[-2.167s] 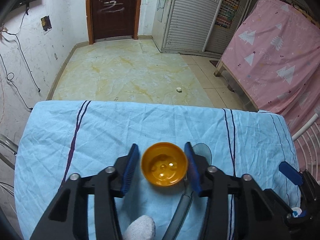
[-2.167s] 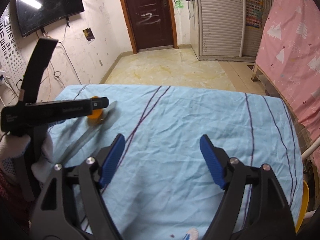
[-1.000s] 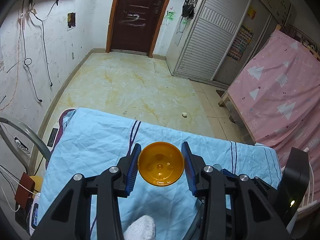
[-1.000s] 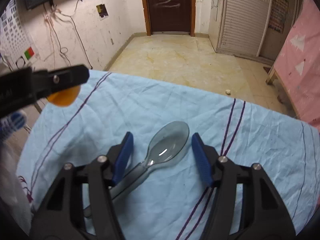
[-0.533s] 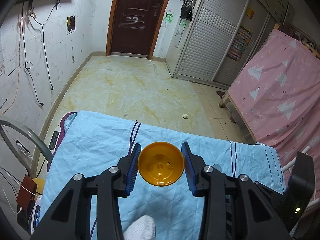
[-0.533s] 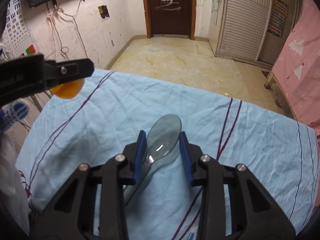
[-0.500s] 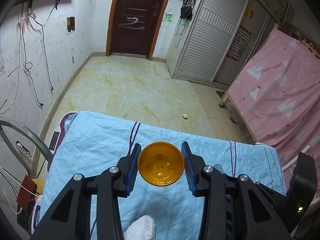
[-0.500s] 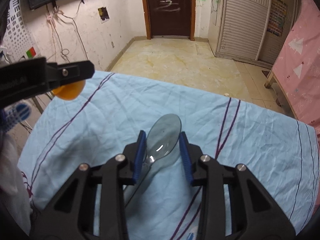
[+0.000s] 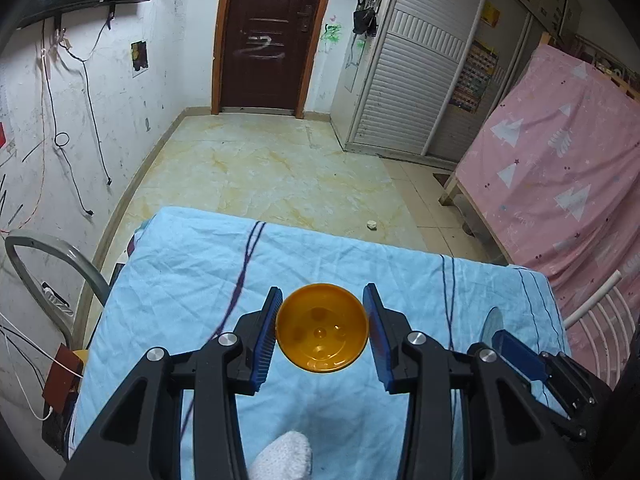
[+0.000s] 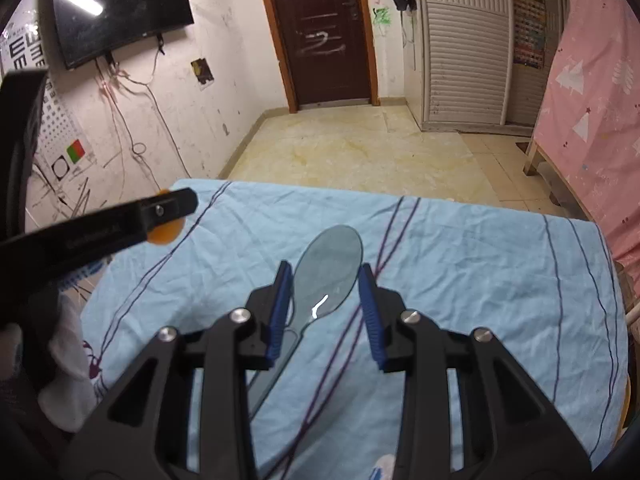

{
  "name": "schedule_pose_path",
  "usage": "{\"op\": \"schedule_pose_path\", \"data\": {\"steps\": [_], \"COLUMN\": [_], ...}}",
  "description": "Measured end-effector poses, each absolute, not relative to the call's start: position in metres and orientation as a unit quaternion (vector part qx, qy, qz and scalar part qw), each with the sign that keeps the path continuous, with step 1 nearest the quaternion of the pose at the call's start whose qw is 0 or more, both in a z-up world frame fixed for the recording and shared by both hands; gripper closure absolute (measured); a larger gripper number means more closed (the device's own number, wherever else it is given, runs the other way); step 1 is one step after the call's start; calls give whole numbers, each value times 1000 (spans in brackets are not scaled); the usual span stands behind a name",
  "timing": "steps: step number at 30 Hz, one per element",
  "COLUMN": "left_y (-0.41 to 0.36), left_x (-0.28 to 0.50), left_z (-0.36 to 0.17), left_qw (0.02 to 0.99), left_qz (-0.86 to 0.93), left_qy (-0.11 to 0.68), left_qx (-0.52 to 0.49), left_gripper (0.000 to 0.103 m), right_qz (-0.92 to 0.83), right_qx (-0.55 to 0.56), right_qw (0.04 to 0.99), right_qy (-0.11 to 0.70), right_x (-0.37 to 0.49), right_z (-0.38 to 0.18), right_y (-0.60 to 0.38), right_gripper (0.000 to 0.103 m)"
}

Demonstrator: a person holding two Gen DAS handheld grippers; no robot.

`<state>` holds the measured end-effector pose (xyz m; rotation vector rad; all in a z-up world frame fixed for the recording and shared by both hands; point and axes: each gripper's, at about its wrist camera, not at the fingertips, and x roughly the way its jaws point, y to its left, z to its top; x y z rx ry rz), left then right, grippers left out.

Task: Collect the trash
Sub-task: 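Carry the orange cup and clear spoon to the yellow bucket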

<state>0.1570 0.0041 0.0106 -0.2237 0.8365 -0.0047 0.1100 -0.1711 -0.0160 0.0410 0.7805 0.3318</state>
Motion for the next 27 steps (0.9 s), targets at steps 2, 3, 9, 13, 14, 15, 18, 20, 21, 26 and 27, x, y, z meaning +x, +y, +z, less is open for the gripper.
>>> {"op": "schedule_pose_path", "data": {"steps": [2, 3, 9, 13, 14, 15, 18, 20, 21, 26, 27], "left_y": [-5, -11, -56, -90, -101, -109, -137, -154, -163, -207, -214], "left_x": [152, 149, 133, 123, 121, 120, 114, 111, 109, 97, 94], "left_z": [16, 19, 34, 40, 41, 43, 45, 45, 45, 47, 49], "left_qw": [909, 910, 915, 917, 917, 916, 915, 914, 914, 912, 912], "left_qz": [-5, -8, -31, -49, -54, -58, -73, -84, -90, -127, -134], "left_qy": [403, 402, 394, 393, 393, 393, 395, 396, 396, 389, 387], "left_qx": [-101, -98, -75, -57, -50, -47, -34, -27, -25, -10, -7], "left_gripper": [71, 71, 71, 71, 71, 71, 71, 71, 71, 71, 71], "right_qz": [157, 154, 136, 119, 116, 111, 96, 86, 80, 51, 45], "right_qx": [28, 34, 67, 88, 92, 98, 113, 121, 125, 138, 142], "right_qw": [915, 917, 926, 930, 931, 932, 936, 938, 939, 944, 946], "right_qy": [372, 367, 346, 335, 333, 330, 320, 313, 310, 294, 289], "right_x": [106, 102, 83, 69, 67, 63, 52, 44, 40, 22, 17], "right_z": [-12, -9, 1, 3, 4, 4, 5, 6, 6, 8, 8], "right_y": [-185, -192, -242, -279, -285, -296, -323, -341, -351, -392, -400], "right_gripper": [71, 71, 71, 71, 71, 71, 71, 71, 71, 71, 71]}}
